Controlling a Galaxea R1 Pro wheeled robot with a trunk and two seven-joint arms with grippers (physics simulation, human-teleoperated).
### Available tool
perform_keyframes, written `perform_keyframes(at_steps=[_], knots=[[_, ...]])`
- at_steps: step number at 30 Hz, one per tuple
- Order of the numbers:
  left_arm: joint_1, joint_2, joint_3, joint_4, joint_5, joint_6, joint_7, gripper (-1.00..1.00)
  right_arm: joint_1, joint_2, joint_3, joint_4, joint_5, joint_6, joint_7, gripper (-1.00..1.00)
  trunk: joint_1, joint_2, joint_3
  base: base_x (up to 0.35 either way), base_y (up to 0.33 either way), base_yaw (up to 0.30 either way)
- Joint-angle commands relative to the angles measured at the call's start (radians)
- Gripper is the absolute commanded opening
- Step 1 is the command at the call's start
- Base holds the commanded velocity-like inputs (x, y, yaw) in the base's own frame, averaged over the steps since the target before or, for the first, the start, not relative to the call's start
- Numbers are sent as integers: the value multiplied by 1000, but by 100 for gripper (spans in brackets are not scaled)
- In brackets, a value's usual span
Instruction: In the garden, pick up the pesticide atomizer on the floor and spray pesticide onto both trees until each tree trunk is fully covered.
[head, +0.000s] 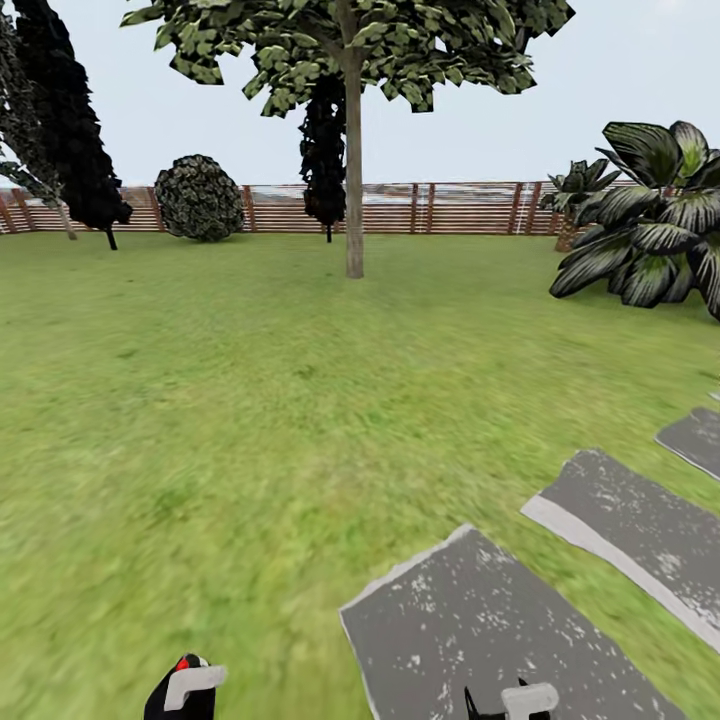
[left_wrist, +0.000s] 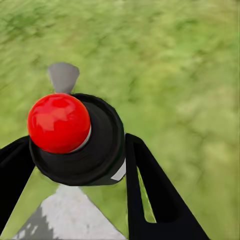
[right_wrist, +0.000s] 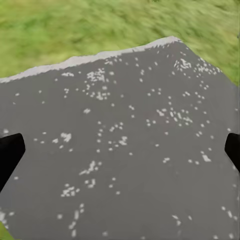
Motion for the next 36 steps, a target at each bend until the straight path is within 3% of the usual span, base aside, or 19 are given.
perform_keyframes(at_steps=[1, 36], knots=[[0, 0, 1, 0, 1, 0, 0, -100, 0, 0, 0, 0, 0, 0, 0, 100, 0, 0, 0, 339, -72, 0], [0, 0, 1, -1, 1, 0, 0, -100, 0, 0, 0, 0, 0, 0, 0, 100, 0, 0, 0, 339, -72, 0]])
